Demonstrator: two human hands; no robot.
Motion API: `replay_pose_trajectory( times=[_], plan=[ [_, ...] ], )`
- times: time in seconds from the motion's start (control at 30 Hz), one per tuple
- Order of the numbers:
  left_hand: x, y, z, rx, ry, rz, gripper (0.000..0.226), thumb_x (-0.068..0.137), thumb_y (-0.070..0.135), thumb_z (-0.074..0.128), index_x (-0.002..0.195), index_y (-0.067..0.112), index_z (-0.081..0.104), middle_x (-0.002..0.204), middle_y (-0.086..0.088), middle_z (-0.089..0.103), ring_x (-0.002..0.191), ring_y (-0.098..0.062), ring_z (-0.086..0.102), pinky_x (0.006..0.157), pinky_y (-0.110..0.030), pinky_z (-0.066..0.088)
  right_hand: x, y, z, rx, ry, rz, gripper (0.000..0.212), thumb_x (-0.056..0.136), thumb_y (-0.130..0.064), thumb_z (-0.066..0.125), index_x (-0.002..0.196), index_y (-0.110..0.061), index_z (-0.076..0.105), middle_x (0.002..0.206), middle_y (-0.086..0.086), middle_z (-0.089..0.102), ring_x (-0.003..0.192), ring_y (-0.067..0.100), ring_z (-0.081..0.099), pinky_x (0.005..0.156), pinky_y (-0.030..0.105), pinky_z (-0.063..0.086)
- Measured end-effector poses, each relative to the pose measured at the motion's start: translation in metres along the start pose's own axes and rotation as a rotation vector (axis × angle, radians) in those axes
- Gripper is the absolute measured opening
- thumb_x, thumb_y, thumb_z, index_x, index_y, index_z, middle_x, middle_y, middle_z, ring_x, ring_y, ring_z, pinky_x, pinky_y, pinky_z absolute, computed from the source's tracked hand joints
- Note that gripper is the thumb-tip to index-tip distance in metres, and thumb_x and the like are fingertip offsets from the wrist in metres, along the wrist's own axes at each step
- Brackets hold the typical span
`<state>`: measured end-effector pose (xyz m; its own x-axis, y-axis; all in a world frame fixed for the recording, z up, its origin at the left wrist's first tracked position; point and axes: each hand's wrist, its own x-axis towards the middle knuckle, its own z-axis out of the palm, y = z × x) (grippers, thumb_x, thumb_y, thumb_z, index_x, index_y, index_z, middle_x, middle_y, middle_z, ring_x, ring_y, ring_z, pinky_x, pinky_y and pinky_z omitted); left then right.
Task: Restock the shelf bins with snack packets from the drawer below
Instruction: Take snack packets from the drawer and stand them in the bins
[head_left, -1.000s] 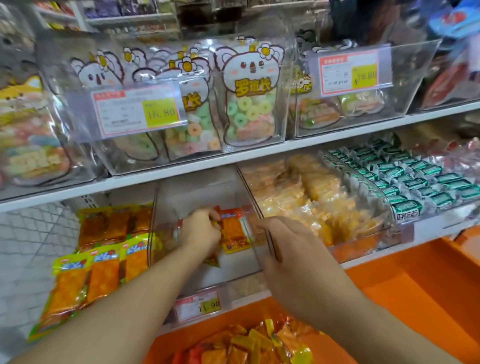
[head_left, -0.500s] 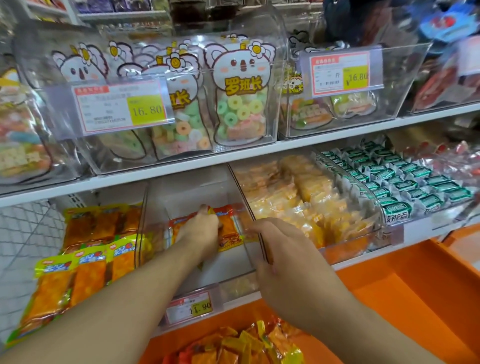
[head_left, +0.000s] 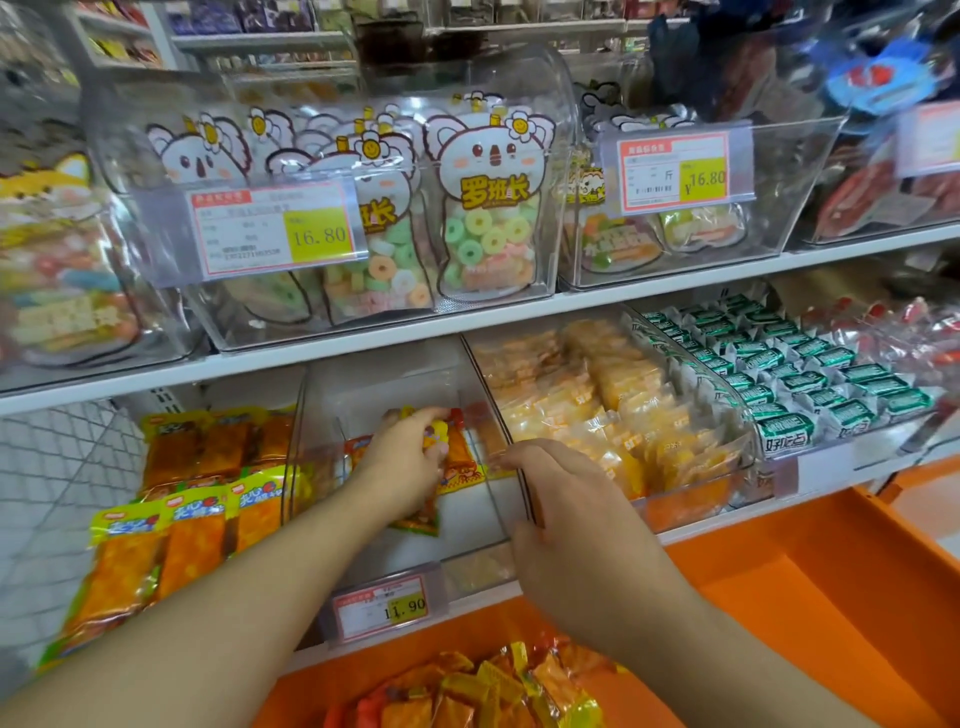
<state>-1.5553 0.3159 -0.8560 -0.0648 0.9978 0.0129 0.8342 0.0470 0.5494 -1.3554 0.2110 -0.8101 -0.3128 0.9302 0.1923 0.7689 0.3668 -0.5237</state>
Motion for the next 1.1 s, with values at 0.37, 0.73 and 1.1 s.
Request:
replay_pose_trajectory(
  times=[0.37, 0.73, 1.1],
  plan=[
    [-0.148, 0.007, -0.07, -0.826, 0.154, -0.114, 0.048, 0.088, 0.03, 0.081, 0.128, 0.046, 0.06, 0.107, -0.003, 0.074, 0.084, -0.017, 0.073, 0.073, -0.038, 0.062, -0.017, -0.069, 0.017, 0.569, -0.169, 0.164, 0.038, 0.092, -0.023, 0.078, 0.11, -0.043, 0.051, 0.087, -0.006, 0.071, 0.078, 0.014, 0.072, 0.071, 0.043, 0.062],
    [-0.217, -0.076, -0.112, -1.003, 0.241, -0.305, 0.072, 0.081, -0.005, 0.081, 0.134, 0.032, 0.049, 0.106, -0.006, 0.073, 0.09, -0.019, 0.076, 0.086, -0.052, 0.061, -0.027, -0.139, 0.073, 0.752, -0.141, 0.158, 0.03, 0.092, -0.012, 0.076, 0.102, -0.035, 0.061, 0.082, 0.012, 0.071, 0.074, 0.033, 0.066, 0.066, 0.051, 0.054],
    [-0.155, -0.127, -0.115, -0.487, 0.393, -0.126, 0.038, 0.09, 0.014, 0.076, 0.124, 0.025, 0.063, 0.111, 0.008, 0.072, 0.095, -0.005, 0.07, 0.085, -0.024, 0.057, -0.017, -0.126, 0.092, 0.173, -0.175, -0.073, 0.056, 0.1, -0.027, 0.065, 0.147, -0.048, 0.041, 0.152, -0.032, 0.037, 0.146, -0.007, 0.027, 0.124, 0.026, 0.029]
  ],
)
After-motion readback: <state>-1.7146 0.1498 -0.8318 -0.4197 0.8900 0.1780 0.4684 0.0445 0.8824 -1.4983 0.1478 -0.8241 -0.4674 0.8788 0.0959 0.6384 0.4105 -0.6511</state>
